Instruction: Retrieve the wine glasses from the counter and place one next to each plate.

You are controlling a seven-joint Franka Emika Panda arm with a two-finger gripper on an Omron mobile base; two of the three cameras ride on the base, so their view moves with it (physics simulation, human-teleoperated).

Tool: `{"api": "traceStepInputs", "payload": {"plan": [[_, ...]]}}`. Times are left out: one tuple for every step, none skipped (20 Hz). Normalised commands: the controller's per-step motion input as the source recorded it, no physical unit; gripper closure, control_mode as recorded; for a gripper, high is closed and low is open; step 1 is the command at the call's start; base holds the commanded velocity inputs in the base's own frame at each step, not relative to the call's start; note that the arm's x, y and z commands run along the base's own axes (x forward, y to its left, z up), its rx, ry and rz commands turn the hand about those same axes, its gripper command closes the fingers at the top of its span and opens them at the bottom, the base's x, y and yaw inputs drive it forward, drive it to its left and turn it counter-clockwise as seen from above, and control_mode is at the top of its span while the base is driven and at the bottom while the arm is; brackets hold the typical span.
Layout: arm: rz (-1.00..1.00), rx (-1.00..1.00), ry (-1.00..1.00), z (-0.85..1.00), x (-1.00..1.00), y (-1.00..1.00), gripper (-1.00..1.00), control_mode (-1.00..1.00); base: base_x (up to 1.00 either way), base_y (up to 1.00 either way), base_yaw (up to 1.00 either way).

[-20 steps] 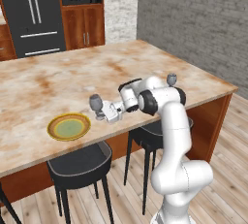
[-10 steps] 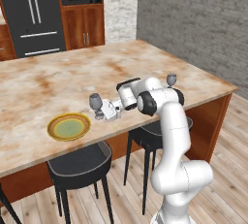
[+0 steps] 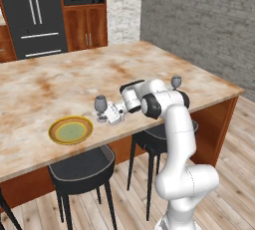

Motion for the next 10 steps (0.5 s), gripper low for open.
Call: {"api": "traceStepInputs", "payload": {"plan": [[0.00, 0.00, 0.00, 0.00, 0.00, 0.00, -1.00, -1.00, 0.00, 0.00, 0.00], [0.01, 0.00, 0.00, 0.00, 0.00, -0.03, -1.00, -1.00, 0.00, 0.00, 0.00], [0.01, 0.00, 0.00, 0.00, 0.00, -0.24, -1.00, -1.00, 0.00, 0.00, 0.00], [0.03, 0.00, 0.00, 0.00, -0.11, -0.41, -1.00, -1.00, 0.00, 0.00, 0.00], [0.01, 0.00, 0.00, 0.00, -0.14, -0.49, -1.00, -1.00, 0.00, 0.00, 0.00], [0.00, 0.00, 0.00, 0.00, -0.18, -0.54, -1.00, -1.00, 0.00, 0.00, 0.00], [0.00, 0.00, 0.00, 0.00, -0.19, -0.59, -1.00, -1.00, 0.00, 0.00, 0.00], [0.00, 0.00, 0.00, 0.00, -0.17, -0.60, -1.00, -1.00, 0.00, 0.00, 0.00], [0.00, 0.00, 0.00, 0.00, -0.11, -0.64, -1.00, -1.00, 0.00, 0.00, 0.00], [0.00, 0.07, -0.09, 0.26, -0.34, -0.71, -1.00, -1.00, 0.00, 0.00, 0.00]]}}
